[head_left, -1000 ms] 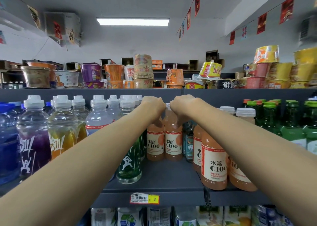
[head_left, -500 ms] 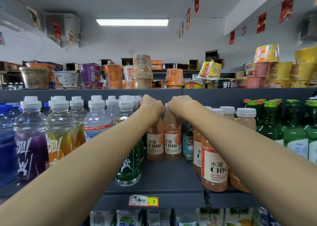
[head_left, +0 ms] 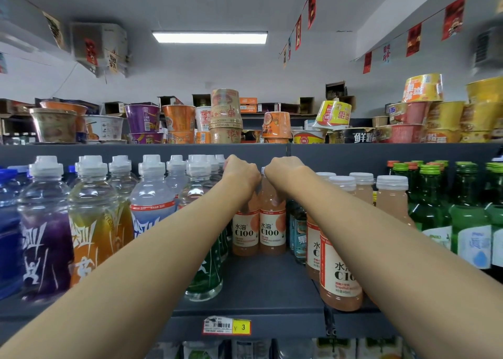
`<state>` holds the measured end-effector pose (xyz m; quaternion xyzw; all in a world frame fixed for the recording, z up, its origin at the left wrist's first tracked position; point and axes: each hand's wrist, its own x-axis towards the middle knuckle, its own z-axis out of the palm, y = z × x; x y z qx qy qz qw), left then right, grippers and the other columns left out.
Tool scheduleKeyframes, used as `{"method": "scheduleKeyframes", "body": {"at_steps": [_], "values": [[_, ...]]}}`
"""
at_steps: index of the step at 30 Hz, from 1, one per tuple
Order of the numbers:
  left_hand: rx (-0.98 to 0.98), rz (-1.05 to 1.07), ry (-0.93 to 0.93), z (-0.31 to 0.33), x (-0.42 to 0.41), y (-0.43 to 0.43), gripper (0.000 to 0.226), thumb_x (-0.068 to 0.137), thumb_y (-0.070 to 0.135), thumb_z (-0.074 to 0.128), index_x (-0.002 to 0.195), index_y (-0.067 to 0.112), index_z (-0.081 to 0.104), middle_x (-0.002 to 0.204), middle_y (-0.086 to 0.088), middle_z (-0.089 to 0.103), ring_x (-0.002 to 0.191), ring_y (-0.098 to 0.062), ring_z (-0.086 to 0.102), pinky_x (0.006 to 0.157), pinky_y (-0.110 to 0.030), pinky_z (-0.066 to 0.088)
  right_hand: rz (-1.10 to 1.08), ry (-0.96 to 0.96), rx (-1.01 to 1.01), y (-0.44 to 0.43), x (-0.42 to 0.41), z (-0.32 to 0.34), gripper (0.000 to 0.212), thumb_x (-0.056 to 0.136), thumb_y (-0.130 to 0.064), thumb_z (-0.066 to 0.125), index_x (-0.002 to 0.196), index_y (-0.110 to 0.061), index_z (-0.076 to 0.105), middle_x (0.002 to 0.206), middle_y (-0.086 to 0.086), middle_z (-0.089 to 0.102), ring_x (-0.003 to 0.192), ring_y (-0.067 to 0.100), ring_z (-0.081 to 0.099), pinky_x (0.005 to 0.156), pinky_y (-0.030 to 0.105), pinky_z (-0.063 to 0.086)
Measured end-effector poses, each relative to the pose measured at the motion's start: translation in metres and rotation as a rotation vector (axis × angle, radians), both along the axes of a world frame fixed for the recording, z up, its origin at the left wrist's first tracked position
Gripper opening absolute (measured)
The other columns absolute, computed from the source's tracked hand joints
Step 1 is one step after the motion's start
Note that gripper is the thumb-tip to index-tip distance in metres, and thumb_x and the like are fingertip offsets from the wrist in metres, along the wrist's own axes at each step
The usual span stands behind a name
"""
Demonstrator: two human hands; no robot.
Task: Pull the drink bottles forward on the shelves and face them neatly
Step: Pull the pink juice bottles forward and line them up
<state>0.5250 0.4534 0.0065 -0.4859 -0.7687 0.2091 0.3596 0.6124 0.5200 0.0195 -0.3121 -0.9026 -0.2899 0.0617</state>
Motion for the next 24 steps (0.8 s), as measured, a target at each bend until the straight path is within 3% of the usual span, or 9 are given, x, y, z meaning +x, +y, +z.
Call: {"method": "scheduleKeyframes", "body": {"at_steps": [8,11,16,20,22,24], "values": [[0.049,0.021,-0.027,-0.005,-0.002,0.005,0.057,0.089,0.038,0.071,0.133,0.009,0.05,0.103,-0.007,0.045,0.102,-0.027,0.062,0.095,-0.041,0.048,-0.005,0.022,-0.031,0.006,-0.003,0.0,0.053,0.084,-0.04,0.079,0.125,-0.012,0.063,0.108,0.005,0.063,0.102,0.025,0.066,0.078,0.033,0.051],[0.074,0.034,-0.037,-0.007,-0.003,0.007,0.063,0.086,0.036,0.074,0.133,0.006,0.045,0.106,-0.007,0.05,0.103,-0.027,0.064,0.097,-0.042,0.047,-0.009,0.028,-0.025,0.008,-0.002,0.0,0.055,0.084,-0.041,0.079,0.125,-0.01,0.062,0.115,0.006,0.064,0.105,0.026,0.065,0.082,0.035,0.053],[0.095,0.024,-0.058,-0.007,-0.002,0.011,0.064,0.086,0.036,0.075,0.132,0.006,0.043,0.079,-0.006,0.035,0.106,-0.028,0.065,0.098,-0.042,0.047,-0.023,0.023,0.024,0.009,-0.005,-0.002,0.043,0.089,-0.03,0.074,0.126,-0.012,0.063,0.115,0.006,0.064,0.104,0.026,0.066,0.079,0.034,0.051],[0.063,0.042,-0.021,-0.007,0.0,0.009,0.064,0.086,0.038,0.074,0.134,0.007,0.044,0.079,-0.008,0.032,0.104,-0.029,0.065,0.098,-0.044,0.047,-0.029,0.009,0.079,0.008,-0.003,-0.004,0.039,0.09,-0.037,0.072,0.121,-0.015,0.064,0.111,0.004,0.065,0.103,0.024,0.066,0.075,0.033,0.046],[0.046,0.065,-0.018,-0.007,0.001,0.005,0.065,0.088,0.037,0.072,0.137,0.007,0.043,0.092,-0.011,0.044,0.109,-0.032,0.062,0.098,-0.046,0.047,-0.036,-0.002,0.132,0.004,-0.001,-0.005,0.039,0.09,-0.042,0.071,0.119,-0.018,0.065,0.107,0.002,0.065,0.102,0.024,0.065,0.075,0.033,0.042],[0.093,0.064,-0.09,-0.008,0.002,0.004,0.073,0.09,0.034,0.07,0.145,0.003,0.034,0.131,-0.014,0.05,0.125,-0.034,0.052,0.103,-0.047,0.044,-0.045,-0.004,0.178,-0.002,0.003,-0.004,0.037,0.09,-0.043,0.07,0.117,-0.018,0.065,0.099,0.001,0.061,0.101,0.023,0.065,0.073,0.034,0.039]]}}
